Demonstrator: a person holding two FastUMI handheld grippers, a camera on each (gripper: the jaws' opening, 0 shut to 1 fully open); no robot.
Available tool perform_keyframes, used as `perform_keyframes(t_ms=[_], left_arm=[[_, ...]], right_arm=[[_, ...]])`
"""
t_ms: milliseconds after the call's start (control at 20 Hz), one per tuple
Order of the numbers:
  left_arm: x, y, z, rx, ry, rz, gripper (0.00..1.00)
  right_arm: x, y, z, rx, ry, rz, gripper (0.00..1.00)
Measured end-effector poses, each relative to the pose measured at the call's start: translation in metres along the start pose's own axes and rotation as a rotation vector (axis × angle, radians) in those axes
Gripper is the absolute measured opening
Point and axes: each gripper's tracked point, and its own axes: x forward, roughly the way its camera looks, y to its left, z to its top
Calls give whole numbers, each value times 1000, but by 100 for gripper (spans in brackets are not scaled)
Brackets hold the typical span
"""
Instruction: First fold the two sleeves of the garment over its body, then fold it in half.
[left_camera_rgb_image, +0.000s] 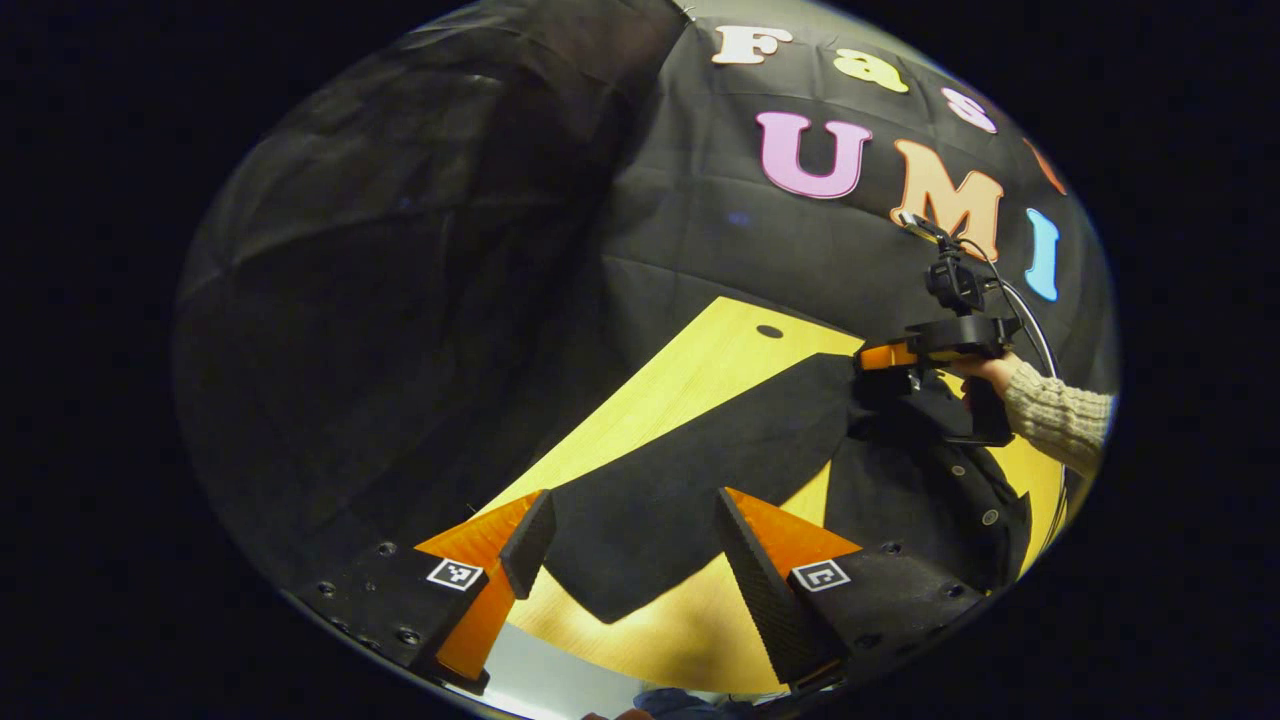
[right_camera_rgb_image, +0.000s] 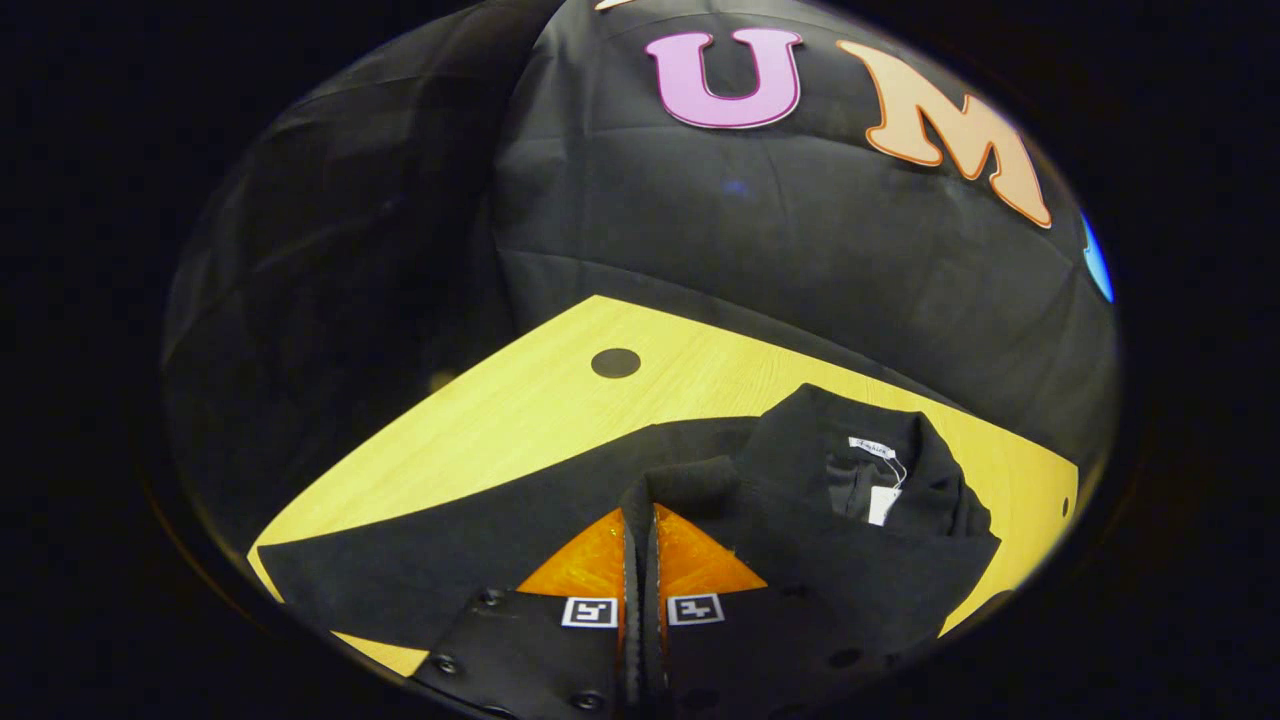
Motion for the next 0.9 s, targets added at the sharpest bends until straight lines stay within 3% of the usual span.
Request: perform_keyframes(t_ms=[150,300,400,600,700,900], left_arm=[[9,5,-11,-12,25,11,96],[15,7,-24,-28,45,17,96],[20,9,-34,-22,62,23,96],[27,9,-49,-31,93,27,96],[32,6,-55,-42,107,20,96],[40,10,-72,-11,136,32,96]], right_arm=[[3,6,-2,11,-7,28,7],[1,14,5,26,-22,49,30],[3,17,9,21,-38,61,31],[-1,19,4,-24,-31,49,84],[-4,21,3,-44,-33,48,99],[-17,22,9,-71,-55,46,99]])
